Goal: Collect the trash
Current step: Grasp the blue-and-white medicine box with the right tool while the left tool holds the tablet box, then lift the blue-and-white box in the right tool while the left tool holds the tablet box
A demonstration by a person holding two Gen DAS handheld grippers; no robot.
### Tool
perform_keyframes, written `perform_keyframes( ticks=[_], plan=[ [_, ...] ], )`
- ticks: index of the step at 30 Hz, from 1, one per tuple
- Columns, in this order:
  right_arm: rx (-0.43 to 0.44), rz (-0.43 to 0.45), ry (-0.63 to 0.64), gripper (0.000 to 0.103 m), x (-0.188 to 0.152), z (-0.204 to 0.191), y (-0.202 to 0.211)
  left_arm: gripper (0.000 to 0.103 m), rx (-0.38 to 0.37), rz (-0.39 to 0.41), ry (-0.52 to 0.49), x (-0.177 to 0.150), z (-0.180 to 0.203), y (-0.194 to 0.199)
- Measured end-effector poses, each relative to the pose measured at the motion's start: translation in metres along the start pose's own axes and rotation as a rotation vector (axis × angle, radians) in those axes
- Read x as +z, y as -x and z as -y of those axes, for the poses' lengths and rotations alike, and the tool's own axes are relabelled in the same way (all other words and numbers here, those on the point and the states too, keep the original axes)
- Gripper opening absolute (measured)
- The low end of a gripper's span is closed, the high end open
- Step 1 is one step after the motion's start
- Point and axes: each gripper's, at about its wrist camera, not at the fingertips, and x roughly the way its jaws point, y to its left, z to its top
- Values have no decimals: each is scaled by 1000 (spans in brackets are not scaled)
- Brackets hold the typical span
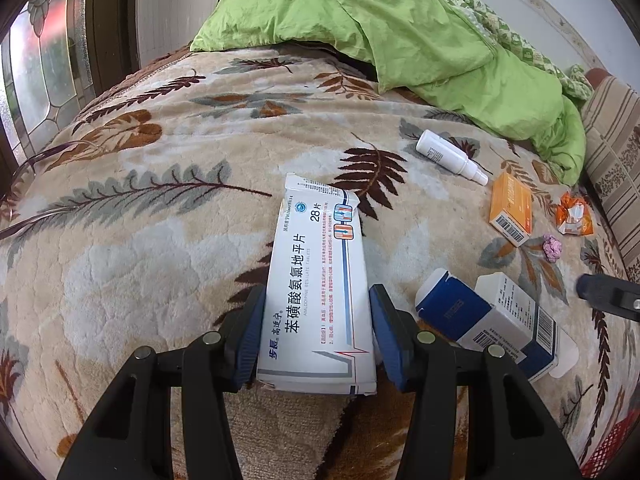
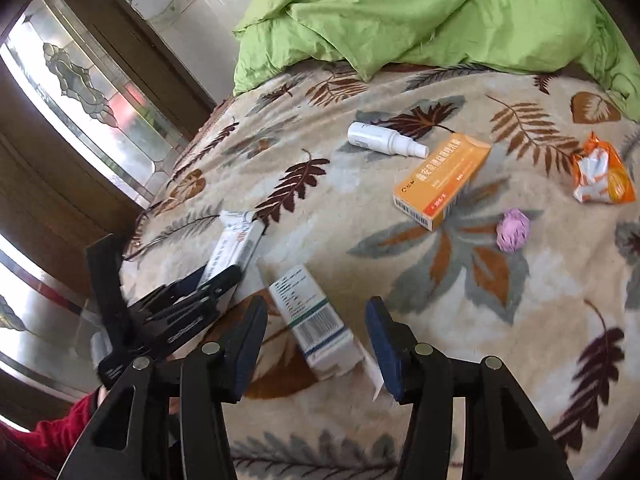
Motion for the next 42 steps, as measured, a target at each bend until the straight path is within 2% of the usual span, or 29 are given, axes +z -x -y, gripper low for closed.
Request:
perform_keyframes(
  ticks=[5,10,13,15,17,24,26,30,34,42],
  plan=[
    [47,-96,54,55,4,3,-38,50,-2,-2,9,0,-3,0],
    [-8,-145,168,55,-10,-17,-55,50,3,-2,3,-1,-4,1],
    [-67,-138,225,43,-21,-27,-53,50,3,-2,-1,-1,-2,1],
    [-109,-111,223,41,-26,-28,-48,50,-2,-1,-7,-2,0,1],
    [-126,-60,164,38,-32,-25,-37,50,-14,-1,-16,-3,3,3],
    [-193,193,-88,36,-60,-4,17,50,-127,2,-49,-9,23,14],
    [-206,245,-133,36,-70,2,26,50,-126,13,-87,-13,33,20],
    [-189,265,-224,36,-79,17,37,50,-132,45,-134,-18,50,36],
    [-224,315,-225,36,-81,19,51,50,-125,89,-200,-26,71,56],
    [-196,364,-220,36,-105,11,76,50,-112,127,-293,-58,101,93]
  ],
)
